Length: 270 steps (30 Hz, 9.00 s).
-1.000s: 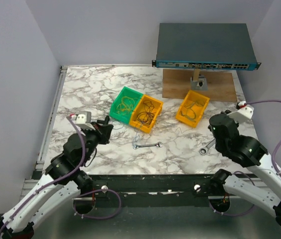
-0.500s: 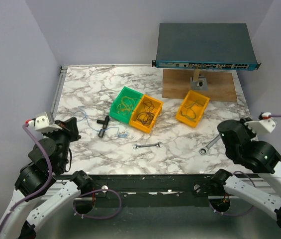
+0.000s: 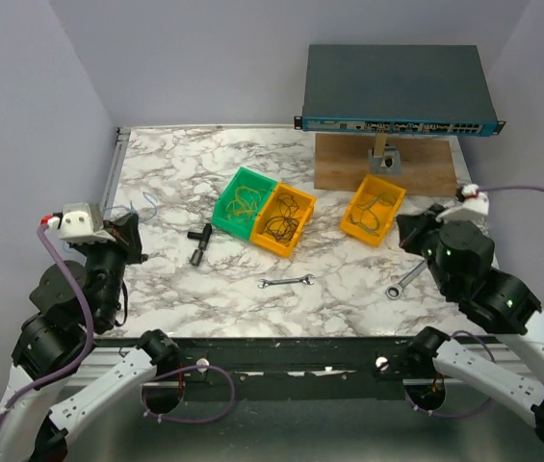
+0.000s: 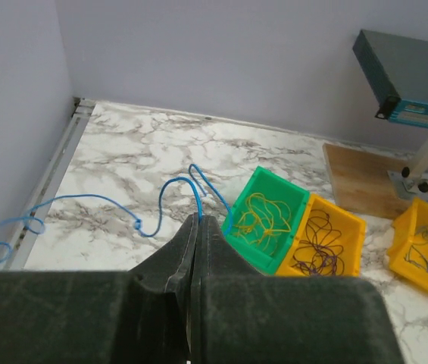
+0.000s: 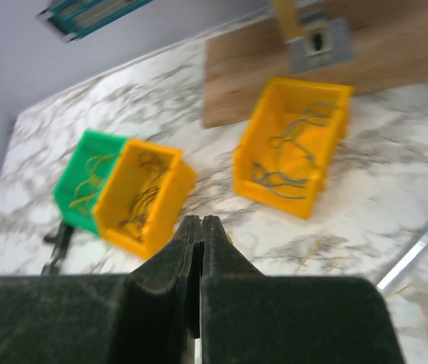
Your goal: Untangle the cables
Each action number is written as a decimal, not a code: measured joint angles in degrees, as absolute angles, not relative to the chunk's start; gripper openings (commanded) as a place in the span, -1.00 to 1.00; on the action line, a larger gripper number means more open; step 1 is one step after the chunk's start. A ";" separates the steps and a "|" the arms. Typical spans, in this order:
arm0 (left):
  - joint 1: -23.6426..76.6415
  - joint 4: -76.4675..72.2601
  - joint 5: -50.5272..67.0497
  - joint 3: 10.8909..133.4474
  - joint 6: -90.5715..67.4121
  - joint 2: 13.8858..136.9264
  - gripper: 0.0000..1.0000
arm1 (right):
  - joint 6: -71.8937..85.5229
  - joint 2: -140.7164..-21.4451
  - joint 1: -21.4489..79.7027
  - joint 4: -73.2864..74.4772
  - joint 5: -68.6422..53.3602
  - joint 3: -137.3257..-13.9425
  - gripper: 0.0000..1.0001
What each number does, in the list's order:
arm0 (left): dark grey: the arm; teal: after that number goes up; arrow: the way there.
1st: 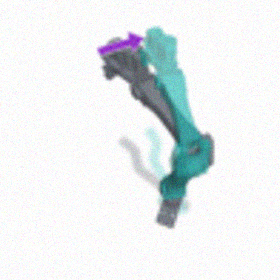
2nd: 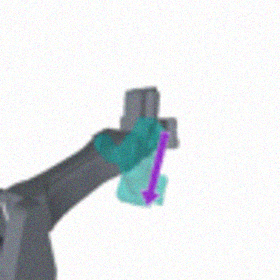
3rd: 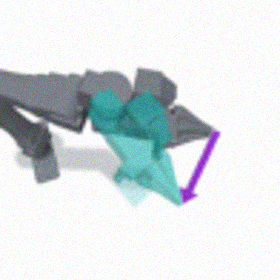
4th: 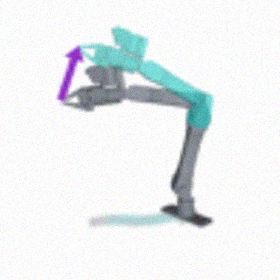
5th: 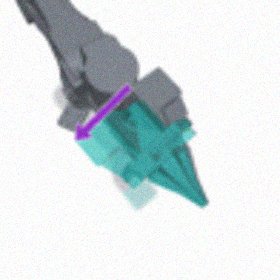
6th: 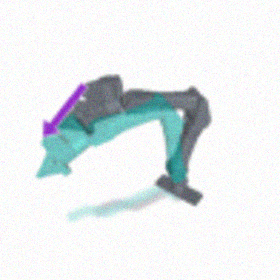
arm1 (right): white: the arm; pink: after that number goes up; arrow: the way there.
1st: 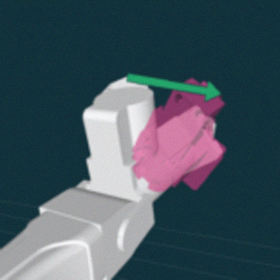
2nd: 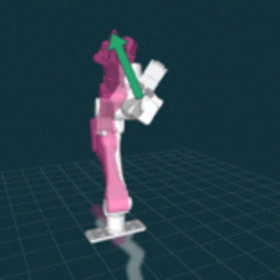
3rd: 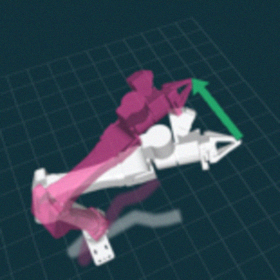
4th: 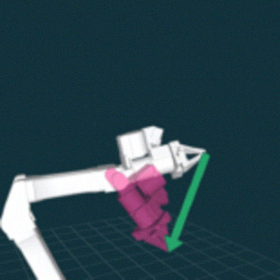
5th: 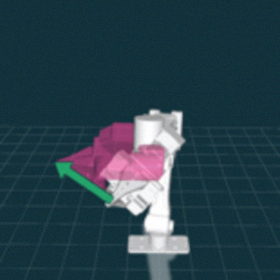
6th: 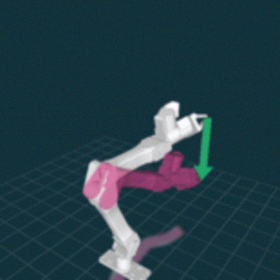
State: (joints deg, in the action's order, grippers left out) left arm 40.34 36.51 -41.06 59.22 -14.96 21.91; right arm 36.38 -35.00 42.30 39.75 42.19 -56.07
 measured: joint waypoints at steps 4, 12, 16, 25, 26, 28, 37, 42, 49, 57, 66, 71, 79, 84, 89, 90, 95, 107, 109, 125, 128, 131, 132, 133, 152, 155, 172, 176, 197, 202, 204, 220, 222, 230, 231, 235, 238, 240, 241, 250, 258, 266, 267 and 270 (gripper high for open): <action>40.34 37.36 -37.15 69.71 -11.33 28.58 -1.00 | 30.72 -45.15 42.28 33.10 25.36 -61.06 -0.99; 40.29 37.71 -26.65 82.91 -8.32 33.06 -1.00 | 27.81 -59.24 42.37 20.91 0.69 -62.65 0.97; 40.23 37.36 -17.47 84.73 -8.60 35.79 -1.00 | 26.70 -59.94 42.37 16.25 -2.87 -60.12 0.96; 40.23 36.34 7.03 81.65 -11.20 48.42 -1.00 | 20.21 -54.50 42.37 5.69 -15.40 -49.47 0.96; 40.23 36.07 8.86 80.90 -11.64 49.47 -1.00 | 19.59 -54.06 42.37 4.84 -16.67 -49.19 0.96; 40.23 35.81 12.23 79.53 -12.49 51.22 -1.00 | 18.70 -53.52 42.37 3.09 -18.81 -49.08 0.96; 42.37 33.43 24.95 80.09 -14.24 57.45 -1.00 | 15.00 -52.16 42.37 -0.60 -22.41 -49.08 1.00; 44.66 34.92 26.09 82.41 -13.32 62.00 -1.00 | 12.69 -52.49 42.37 -0.25 -23.90 -49.52 0.94; 46.61 36.23 26.20 83.40 -12.64 64.38 -1.00 | 10.48 -54.54 42.37 1.08 -28.99 -50.63 -0.53; 47.29 36.10 23.62 84.07 -12.40 65.19 -0.14 | 12.03 -54.41 42.37 2.48 -30.41 -50.68 -0.99; 47.00 33.08 11.40 75.05 -16.29 57.80 0.97 | 17.34 -54.72 42.37 6.20 -9.04 -50.68 -0.99; 45.84 32.40 3.62 66.54 -19.92 53.78 0.97 | 20.58 -57.32 42.37 9.93 6.72 -51.53 -0.98; 45.47 31.55 -8.34 46.04 -30.39 49.41 0.97 | 22.44 -60.51 41.60 11.79 23.14 -58.37 -0.99; 45.45 32.69 -13.39 41.41 -36.62 49.10 0.97 | 21.37 -63.40 39.40 11.62 27.09 -63.68 -0.98; 45.45 32.40 -16.43 39.27 -41.28 48.12 0.97 | 20.32 -67.92 34.59 10.92 29.19 -67.53 -0.99; 45.45 32.32 -16.86 38.63 -42.13 47.62 0.97 | 20.27 -68.82 33.41 10.35 29.32 -67.59 -0.99; 45.45 31.79 -17.85 35.92 -44.77 44.53 0.97 | 20.29 -73.47 28.49 8.43 29.63 -67.33 -0.99; 45.45 31.38 -20.93 35.51 -45.52 41.41 0.97 | 22.98 -77.21 23.88 -0.89 32.18 -59.44 -0.99; 45.45 31.33 -21.08 35.51 -45.56 41.47 0.97 | 24.95 -78.89 23.88 -2.13 33.17 -55.46 -0.99; 45.43 31.29 -21.26 35.51 -45.39 42.46 0.97 | 45.06 -109.95 16.82 17.76 33.54 -69.76 -0.25; 45.43 31.46 -21.26 35.57 -44.82 43.75 0.97 | 45.15 -106.69 16.88 18.70 32.73 -68.45 -0.01; 45.39 33.67 -21.23 37.39 -44.40 47.86 0.97 | 44.49 -101.16 16.93 19.64 31.29 -67.44 0.11; 45.36 34.33 -21.21 38.13 -44.38 49.52 0.97 | 44.31 -99.42 16.93 19.64 30.87 -67.44 0.21; 45.34 34.98 -21.17 38.72 -44.42 50.81 0.97 | 44.12 -97.71 16.93 19.64 30.50 -67.44 0.28; 44.58 41.10 -13.54 42.41 -56.29 62.33 0.97 | 35.42 -73.47 16.93 16.01 11.53 -55.70 0.79; 44.66 41.06 -11.73 42.37 -61.71 63.83 0.97 | 34.44 -72.62 16.93 15.29 9.17 -55.35 0.79; 51.44 50.04 -4.49 39.90 -102.28 54.98 0.97 | 31.90 -71.57 16.93 12.23 3.88 -53.87 0.80; 53.32 46.83 -4.60 39.11 -109.84 57.58 0.97 | 31.94 -71.57 16.93 11.31 0.71 -53.80 0.80; 50.61 40.07 -16.71 35.86 -118.89 64.82 0.97 | 36.18 -67.26 16.93 6.02 -8.78 -49.56 0.79; 45.78 37.54 -15.88 35.86 -119.02 68.25 0.89 | 36.27 -67.22 16.93 5.96 -8.84 -49.54 0.79; 43.77 36.82 -15.51 35.86 -119.07 69.60 0.73 | 36.40 -67.13 16.93 5.93 -8.84 -49.54 0.78; 41.04 35.73 -11.18 39.31 -116.75 77.23 -1.00 | 36.45 -67.05 16.93 5.58 -8.82 -49.25 0.77; 41.04 37.21 -12.29 39.31 -116.38 75.02 -1.00 | 36.42 -67.05 16.93 5.58 -8.82 -49.19 0.77; 39.11 41.58 -19.29 40.93 -109.27 62.00 -1.00 | 36.42 -67.05 16.93 5.56 -8.82 -48.84 0.77; 38.17 42.68 -20.14 42.57 -107.48 61.14 -1.00 | 36.42 -67.05 16.93 5.56 -8.82 -48.80 0.77; 35.14 45.56 -23.11 49.32 -100.62 60.25 -1.00 | 36.42 -67.05 16.93 5.58 -8.82 -48.62 0.77; 33.71 46.28 -25.47 54.11 -94.74 60.14 -1.00 | 36.42 -67.02 16.93 5.56 -8.80 -48.62 0.77; 33.15 46.30 -26.61 57.71 -91.15 60.42 -1.00 | 36.42 -66.96 16.93 5.56 -8.80 -48.58 0.76; 32.80 46.28 -26.96 59.72 -88.75 60.86 -1.00 | 36.42 -66.94 16.93 5.58 -8.80 -48.56 0.76; 26.41 39.31 -26.72 77.76 -70.98 76.93 -1.00 | 36.40 -66.50 16.93 5.54 -8.45 -48.56 0.76; 24.34 34.06 -19.42 85.78 -62.87 95.48 -1.00 | 36.38 -65.34 16.93 4.97 -8.38 -48.27 0.76; 23.20 34.89 -15.22 90.50 -53.60 106.52 -1.00 | 36.36 -65.34 16.93 4.29 -8.38 -47.33 0.75; 23.18 35.51 -14.33 91.39 -51.13 107.68 -1.00 | 36.38 -65.34 16.93 4.29 -8.38 -47.24 0.75; 23.22 37.95 -11.38 95.13 -43.42 111.42 -1.00 | 36.38 -65.34 16.93 4.21 -8.40 -47.07 0.75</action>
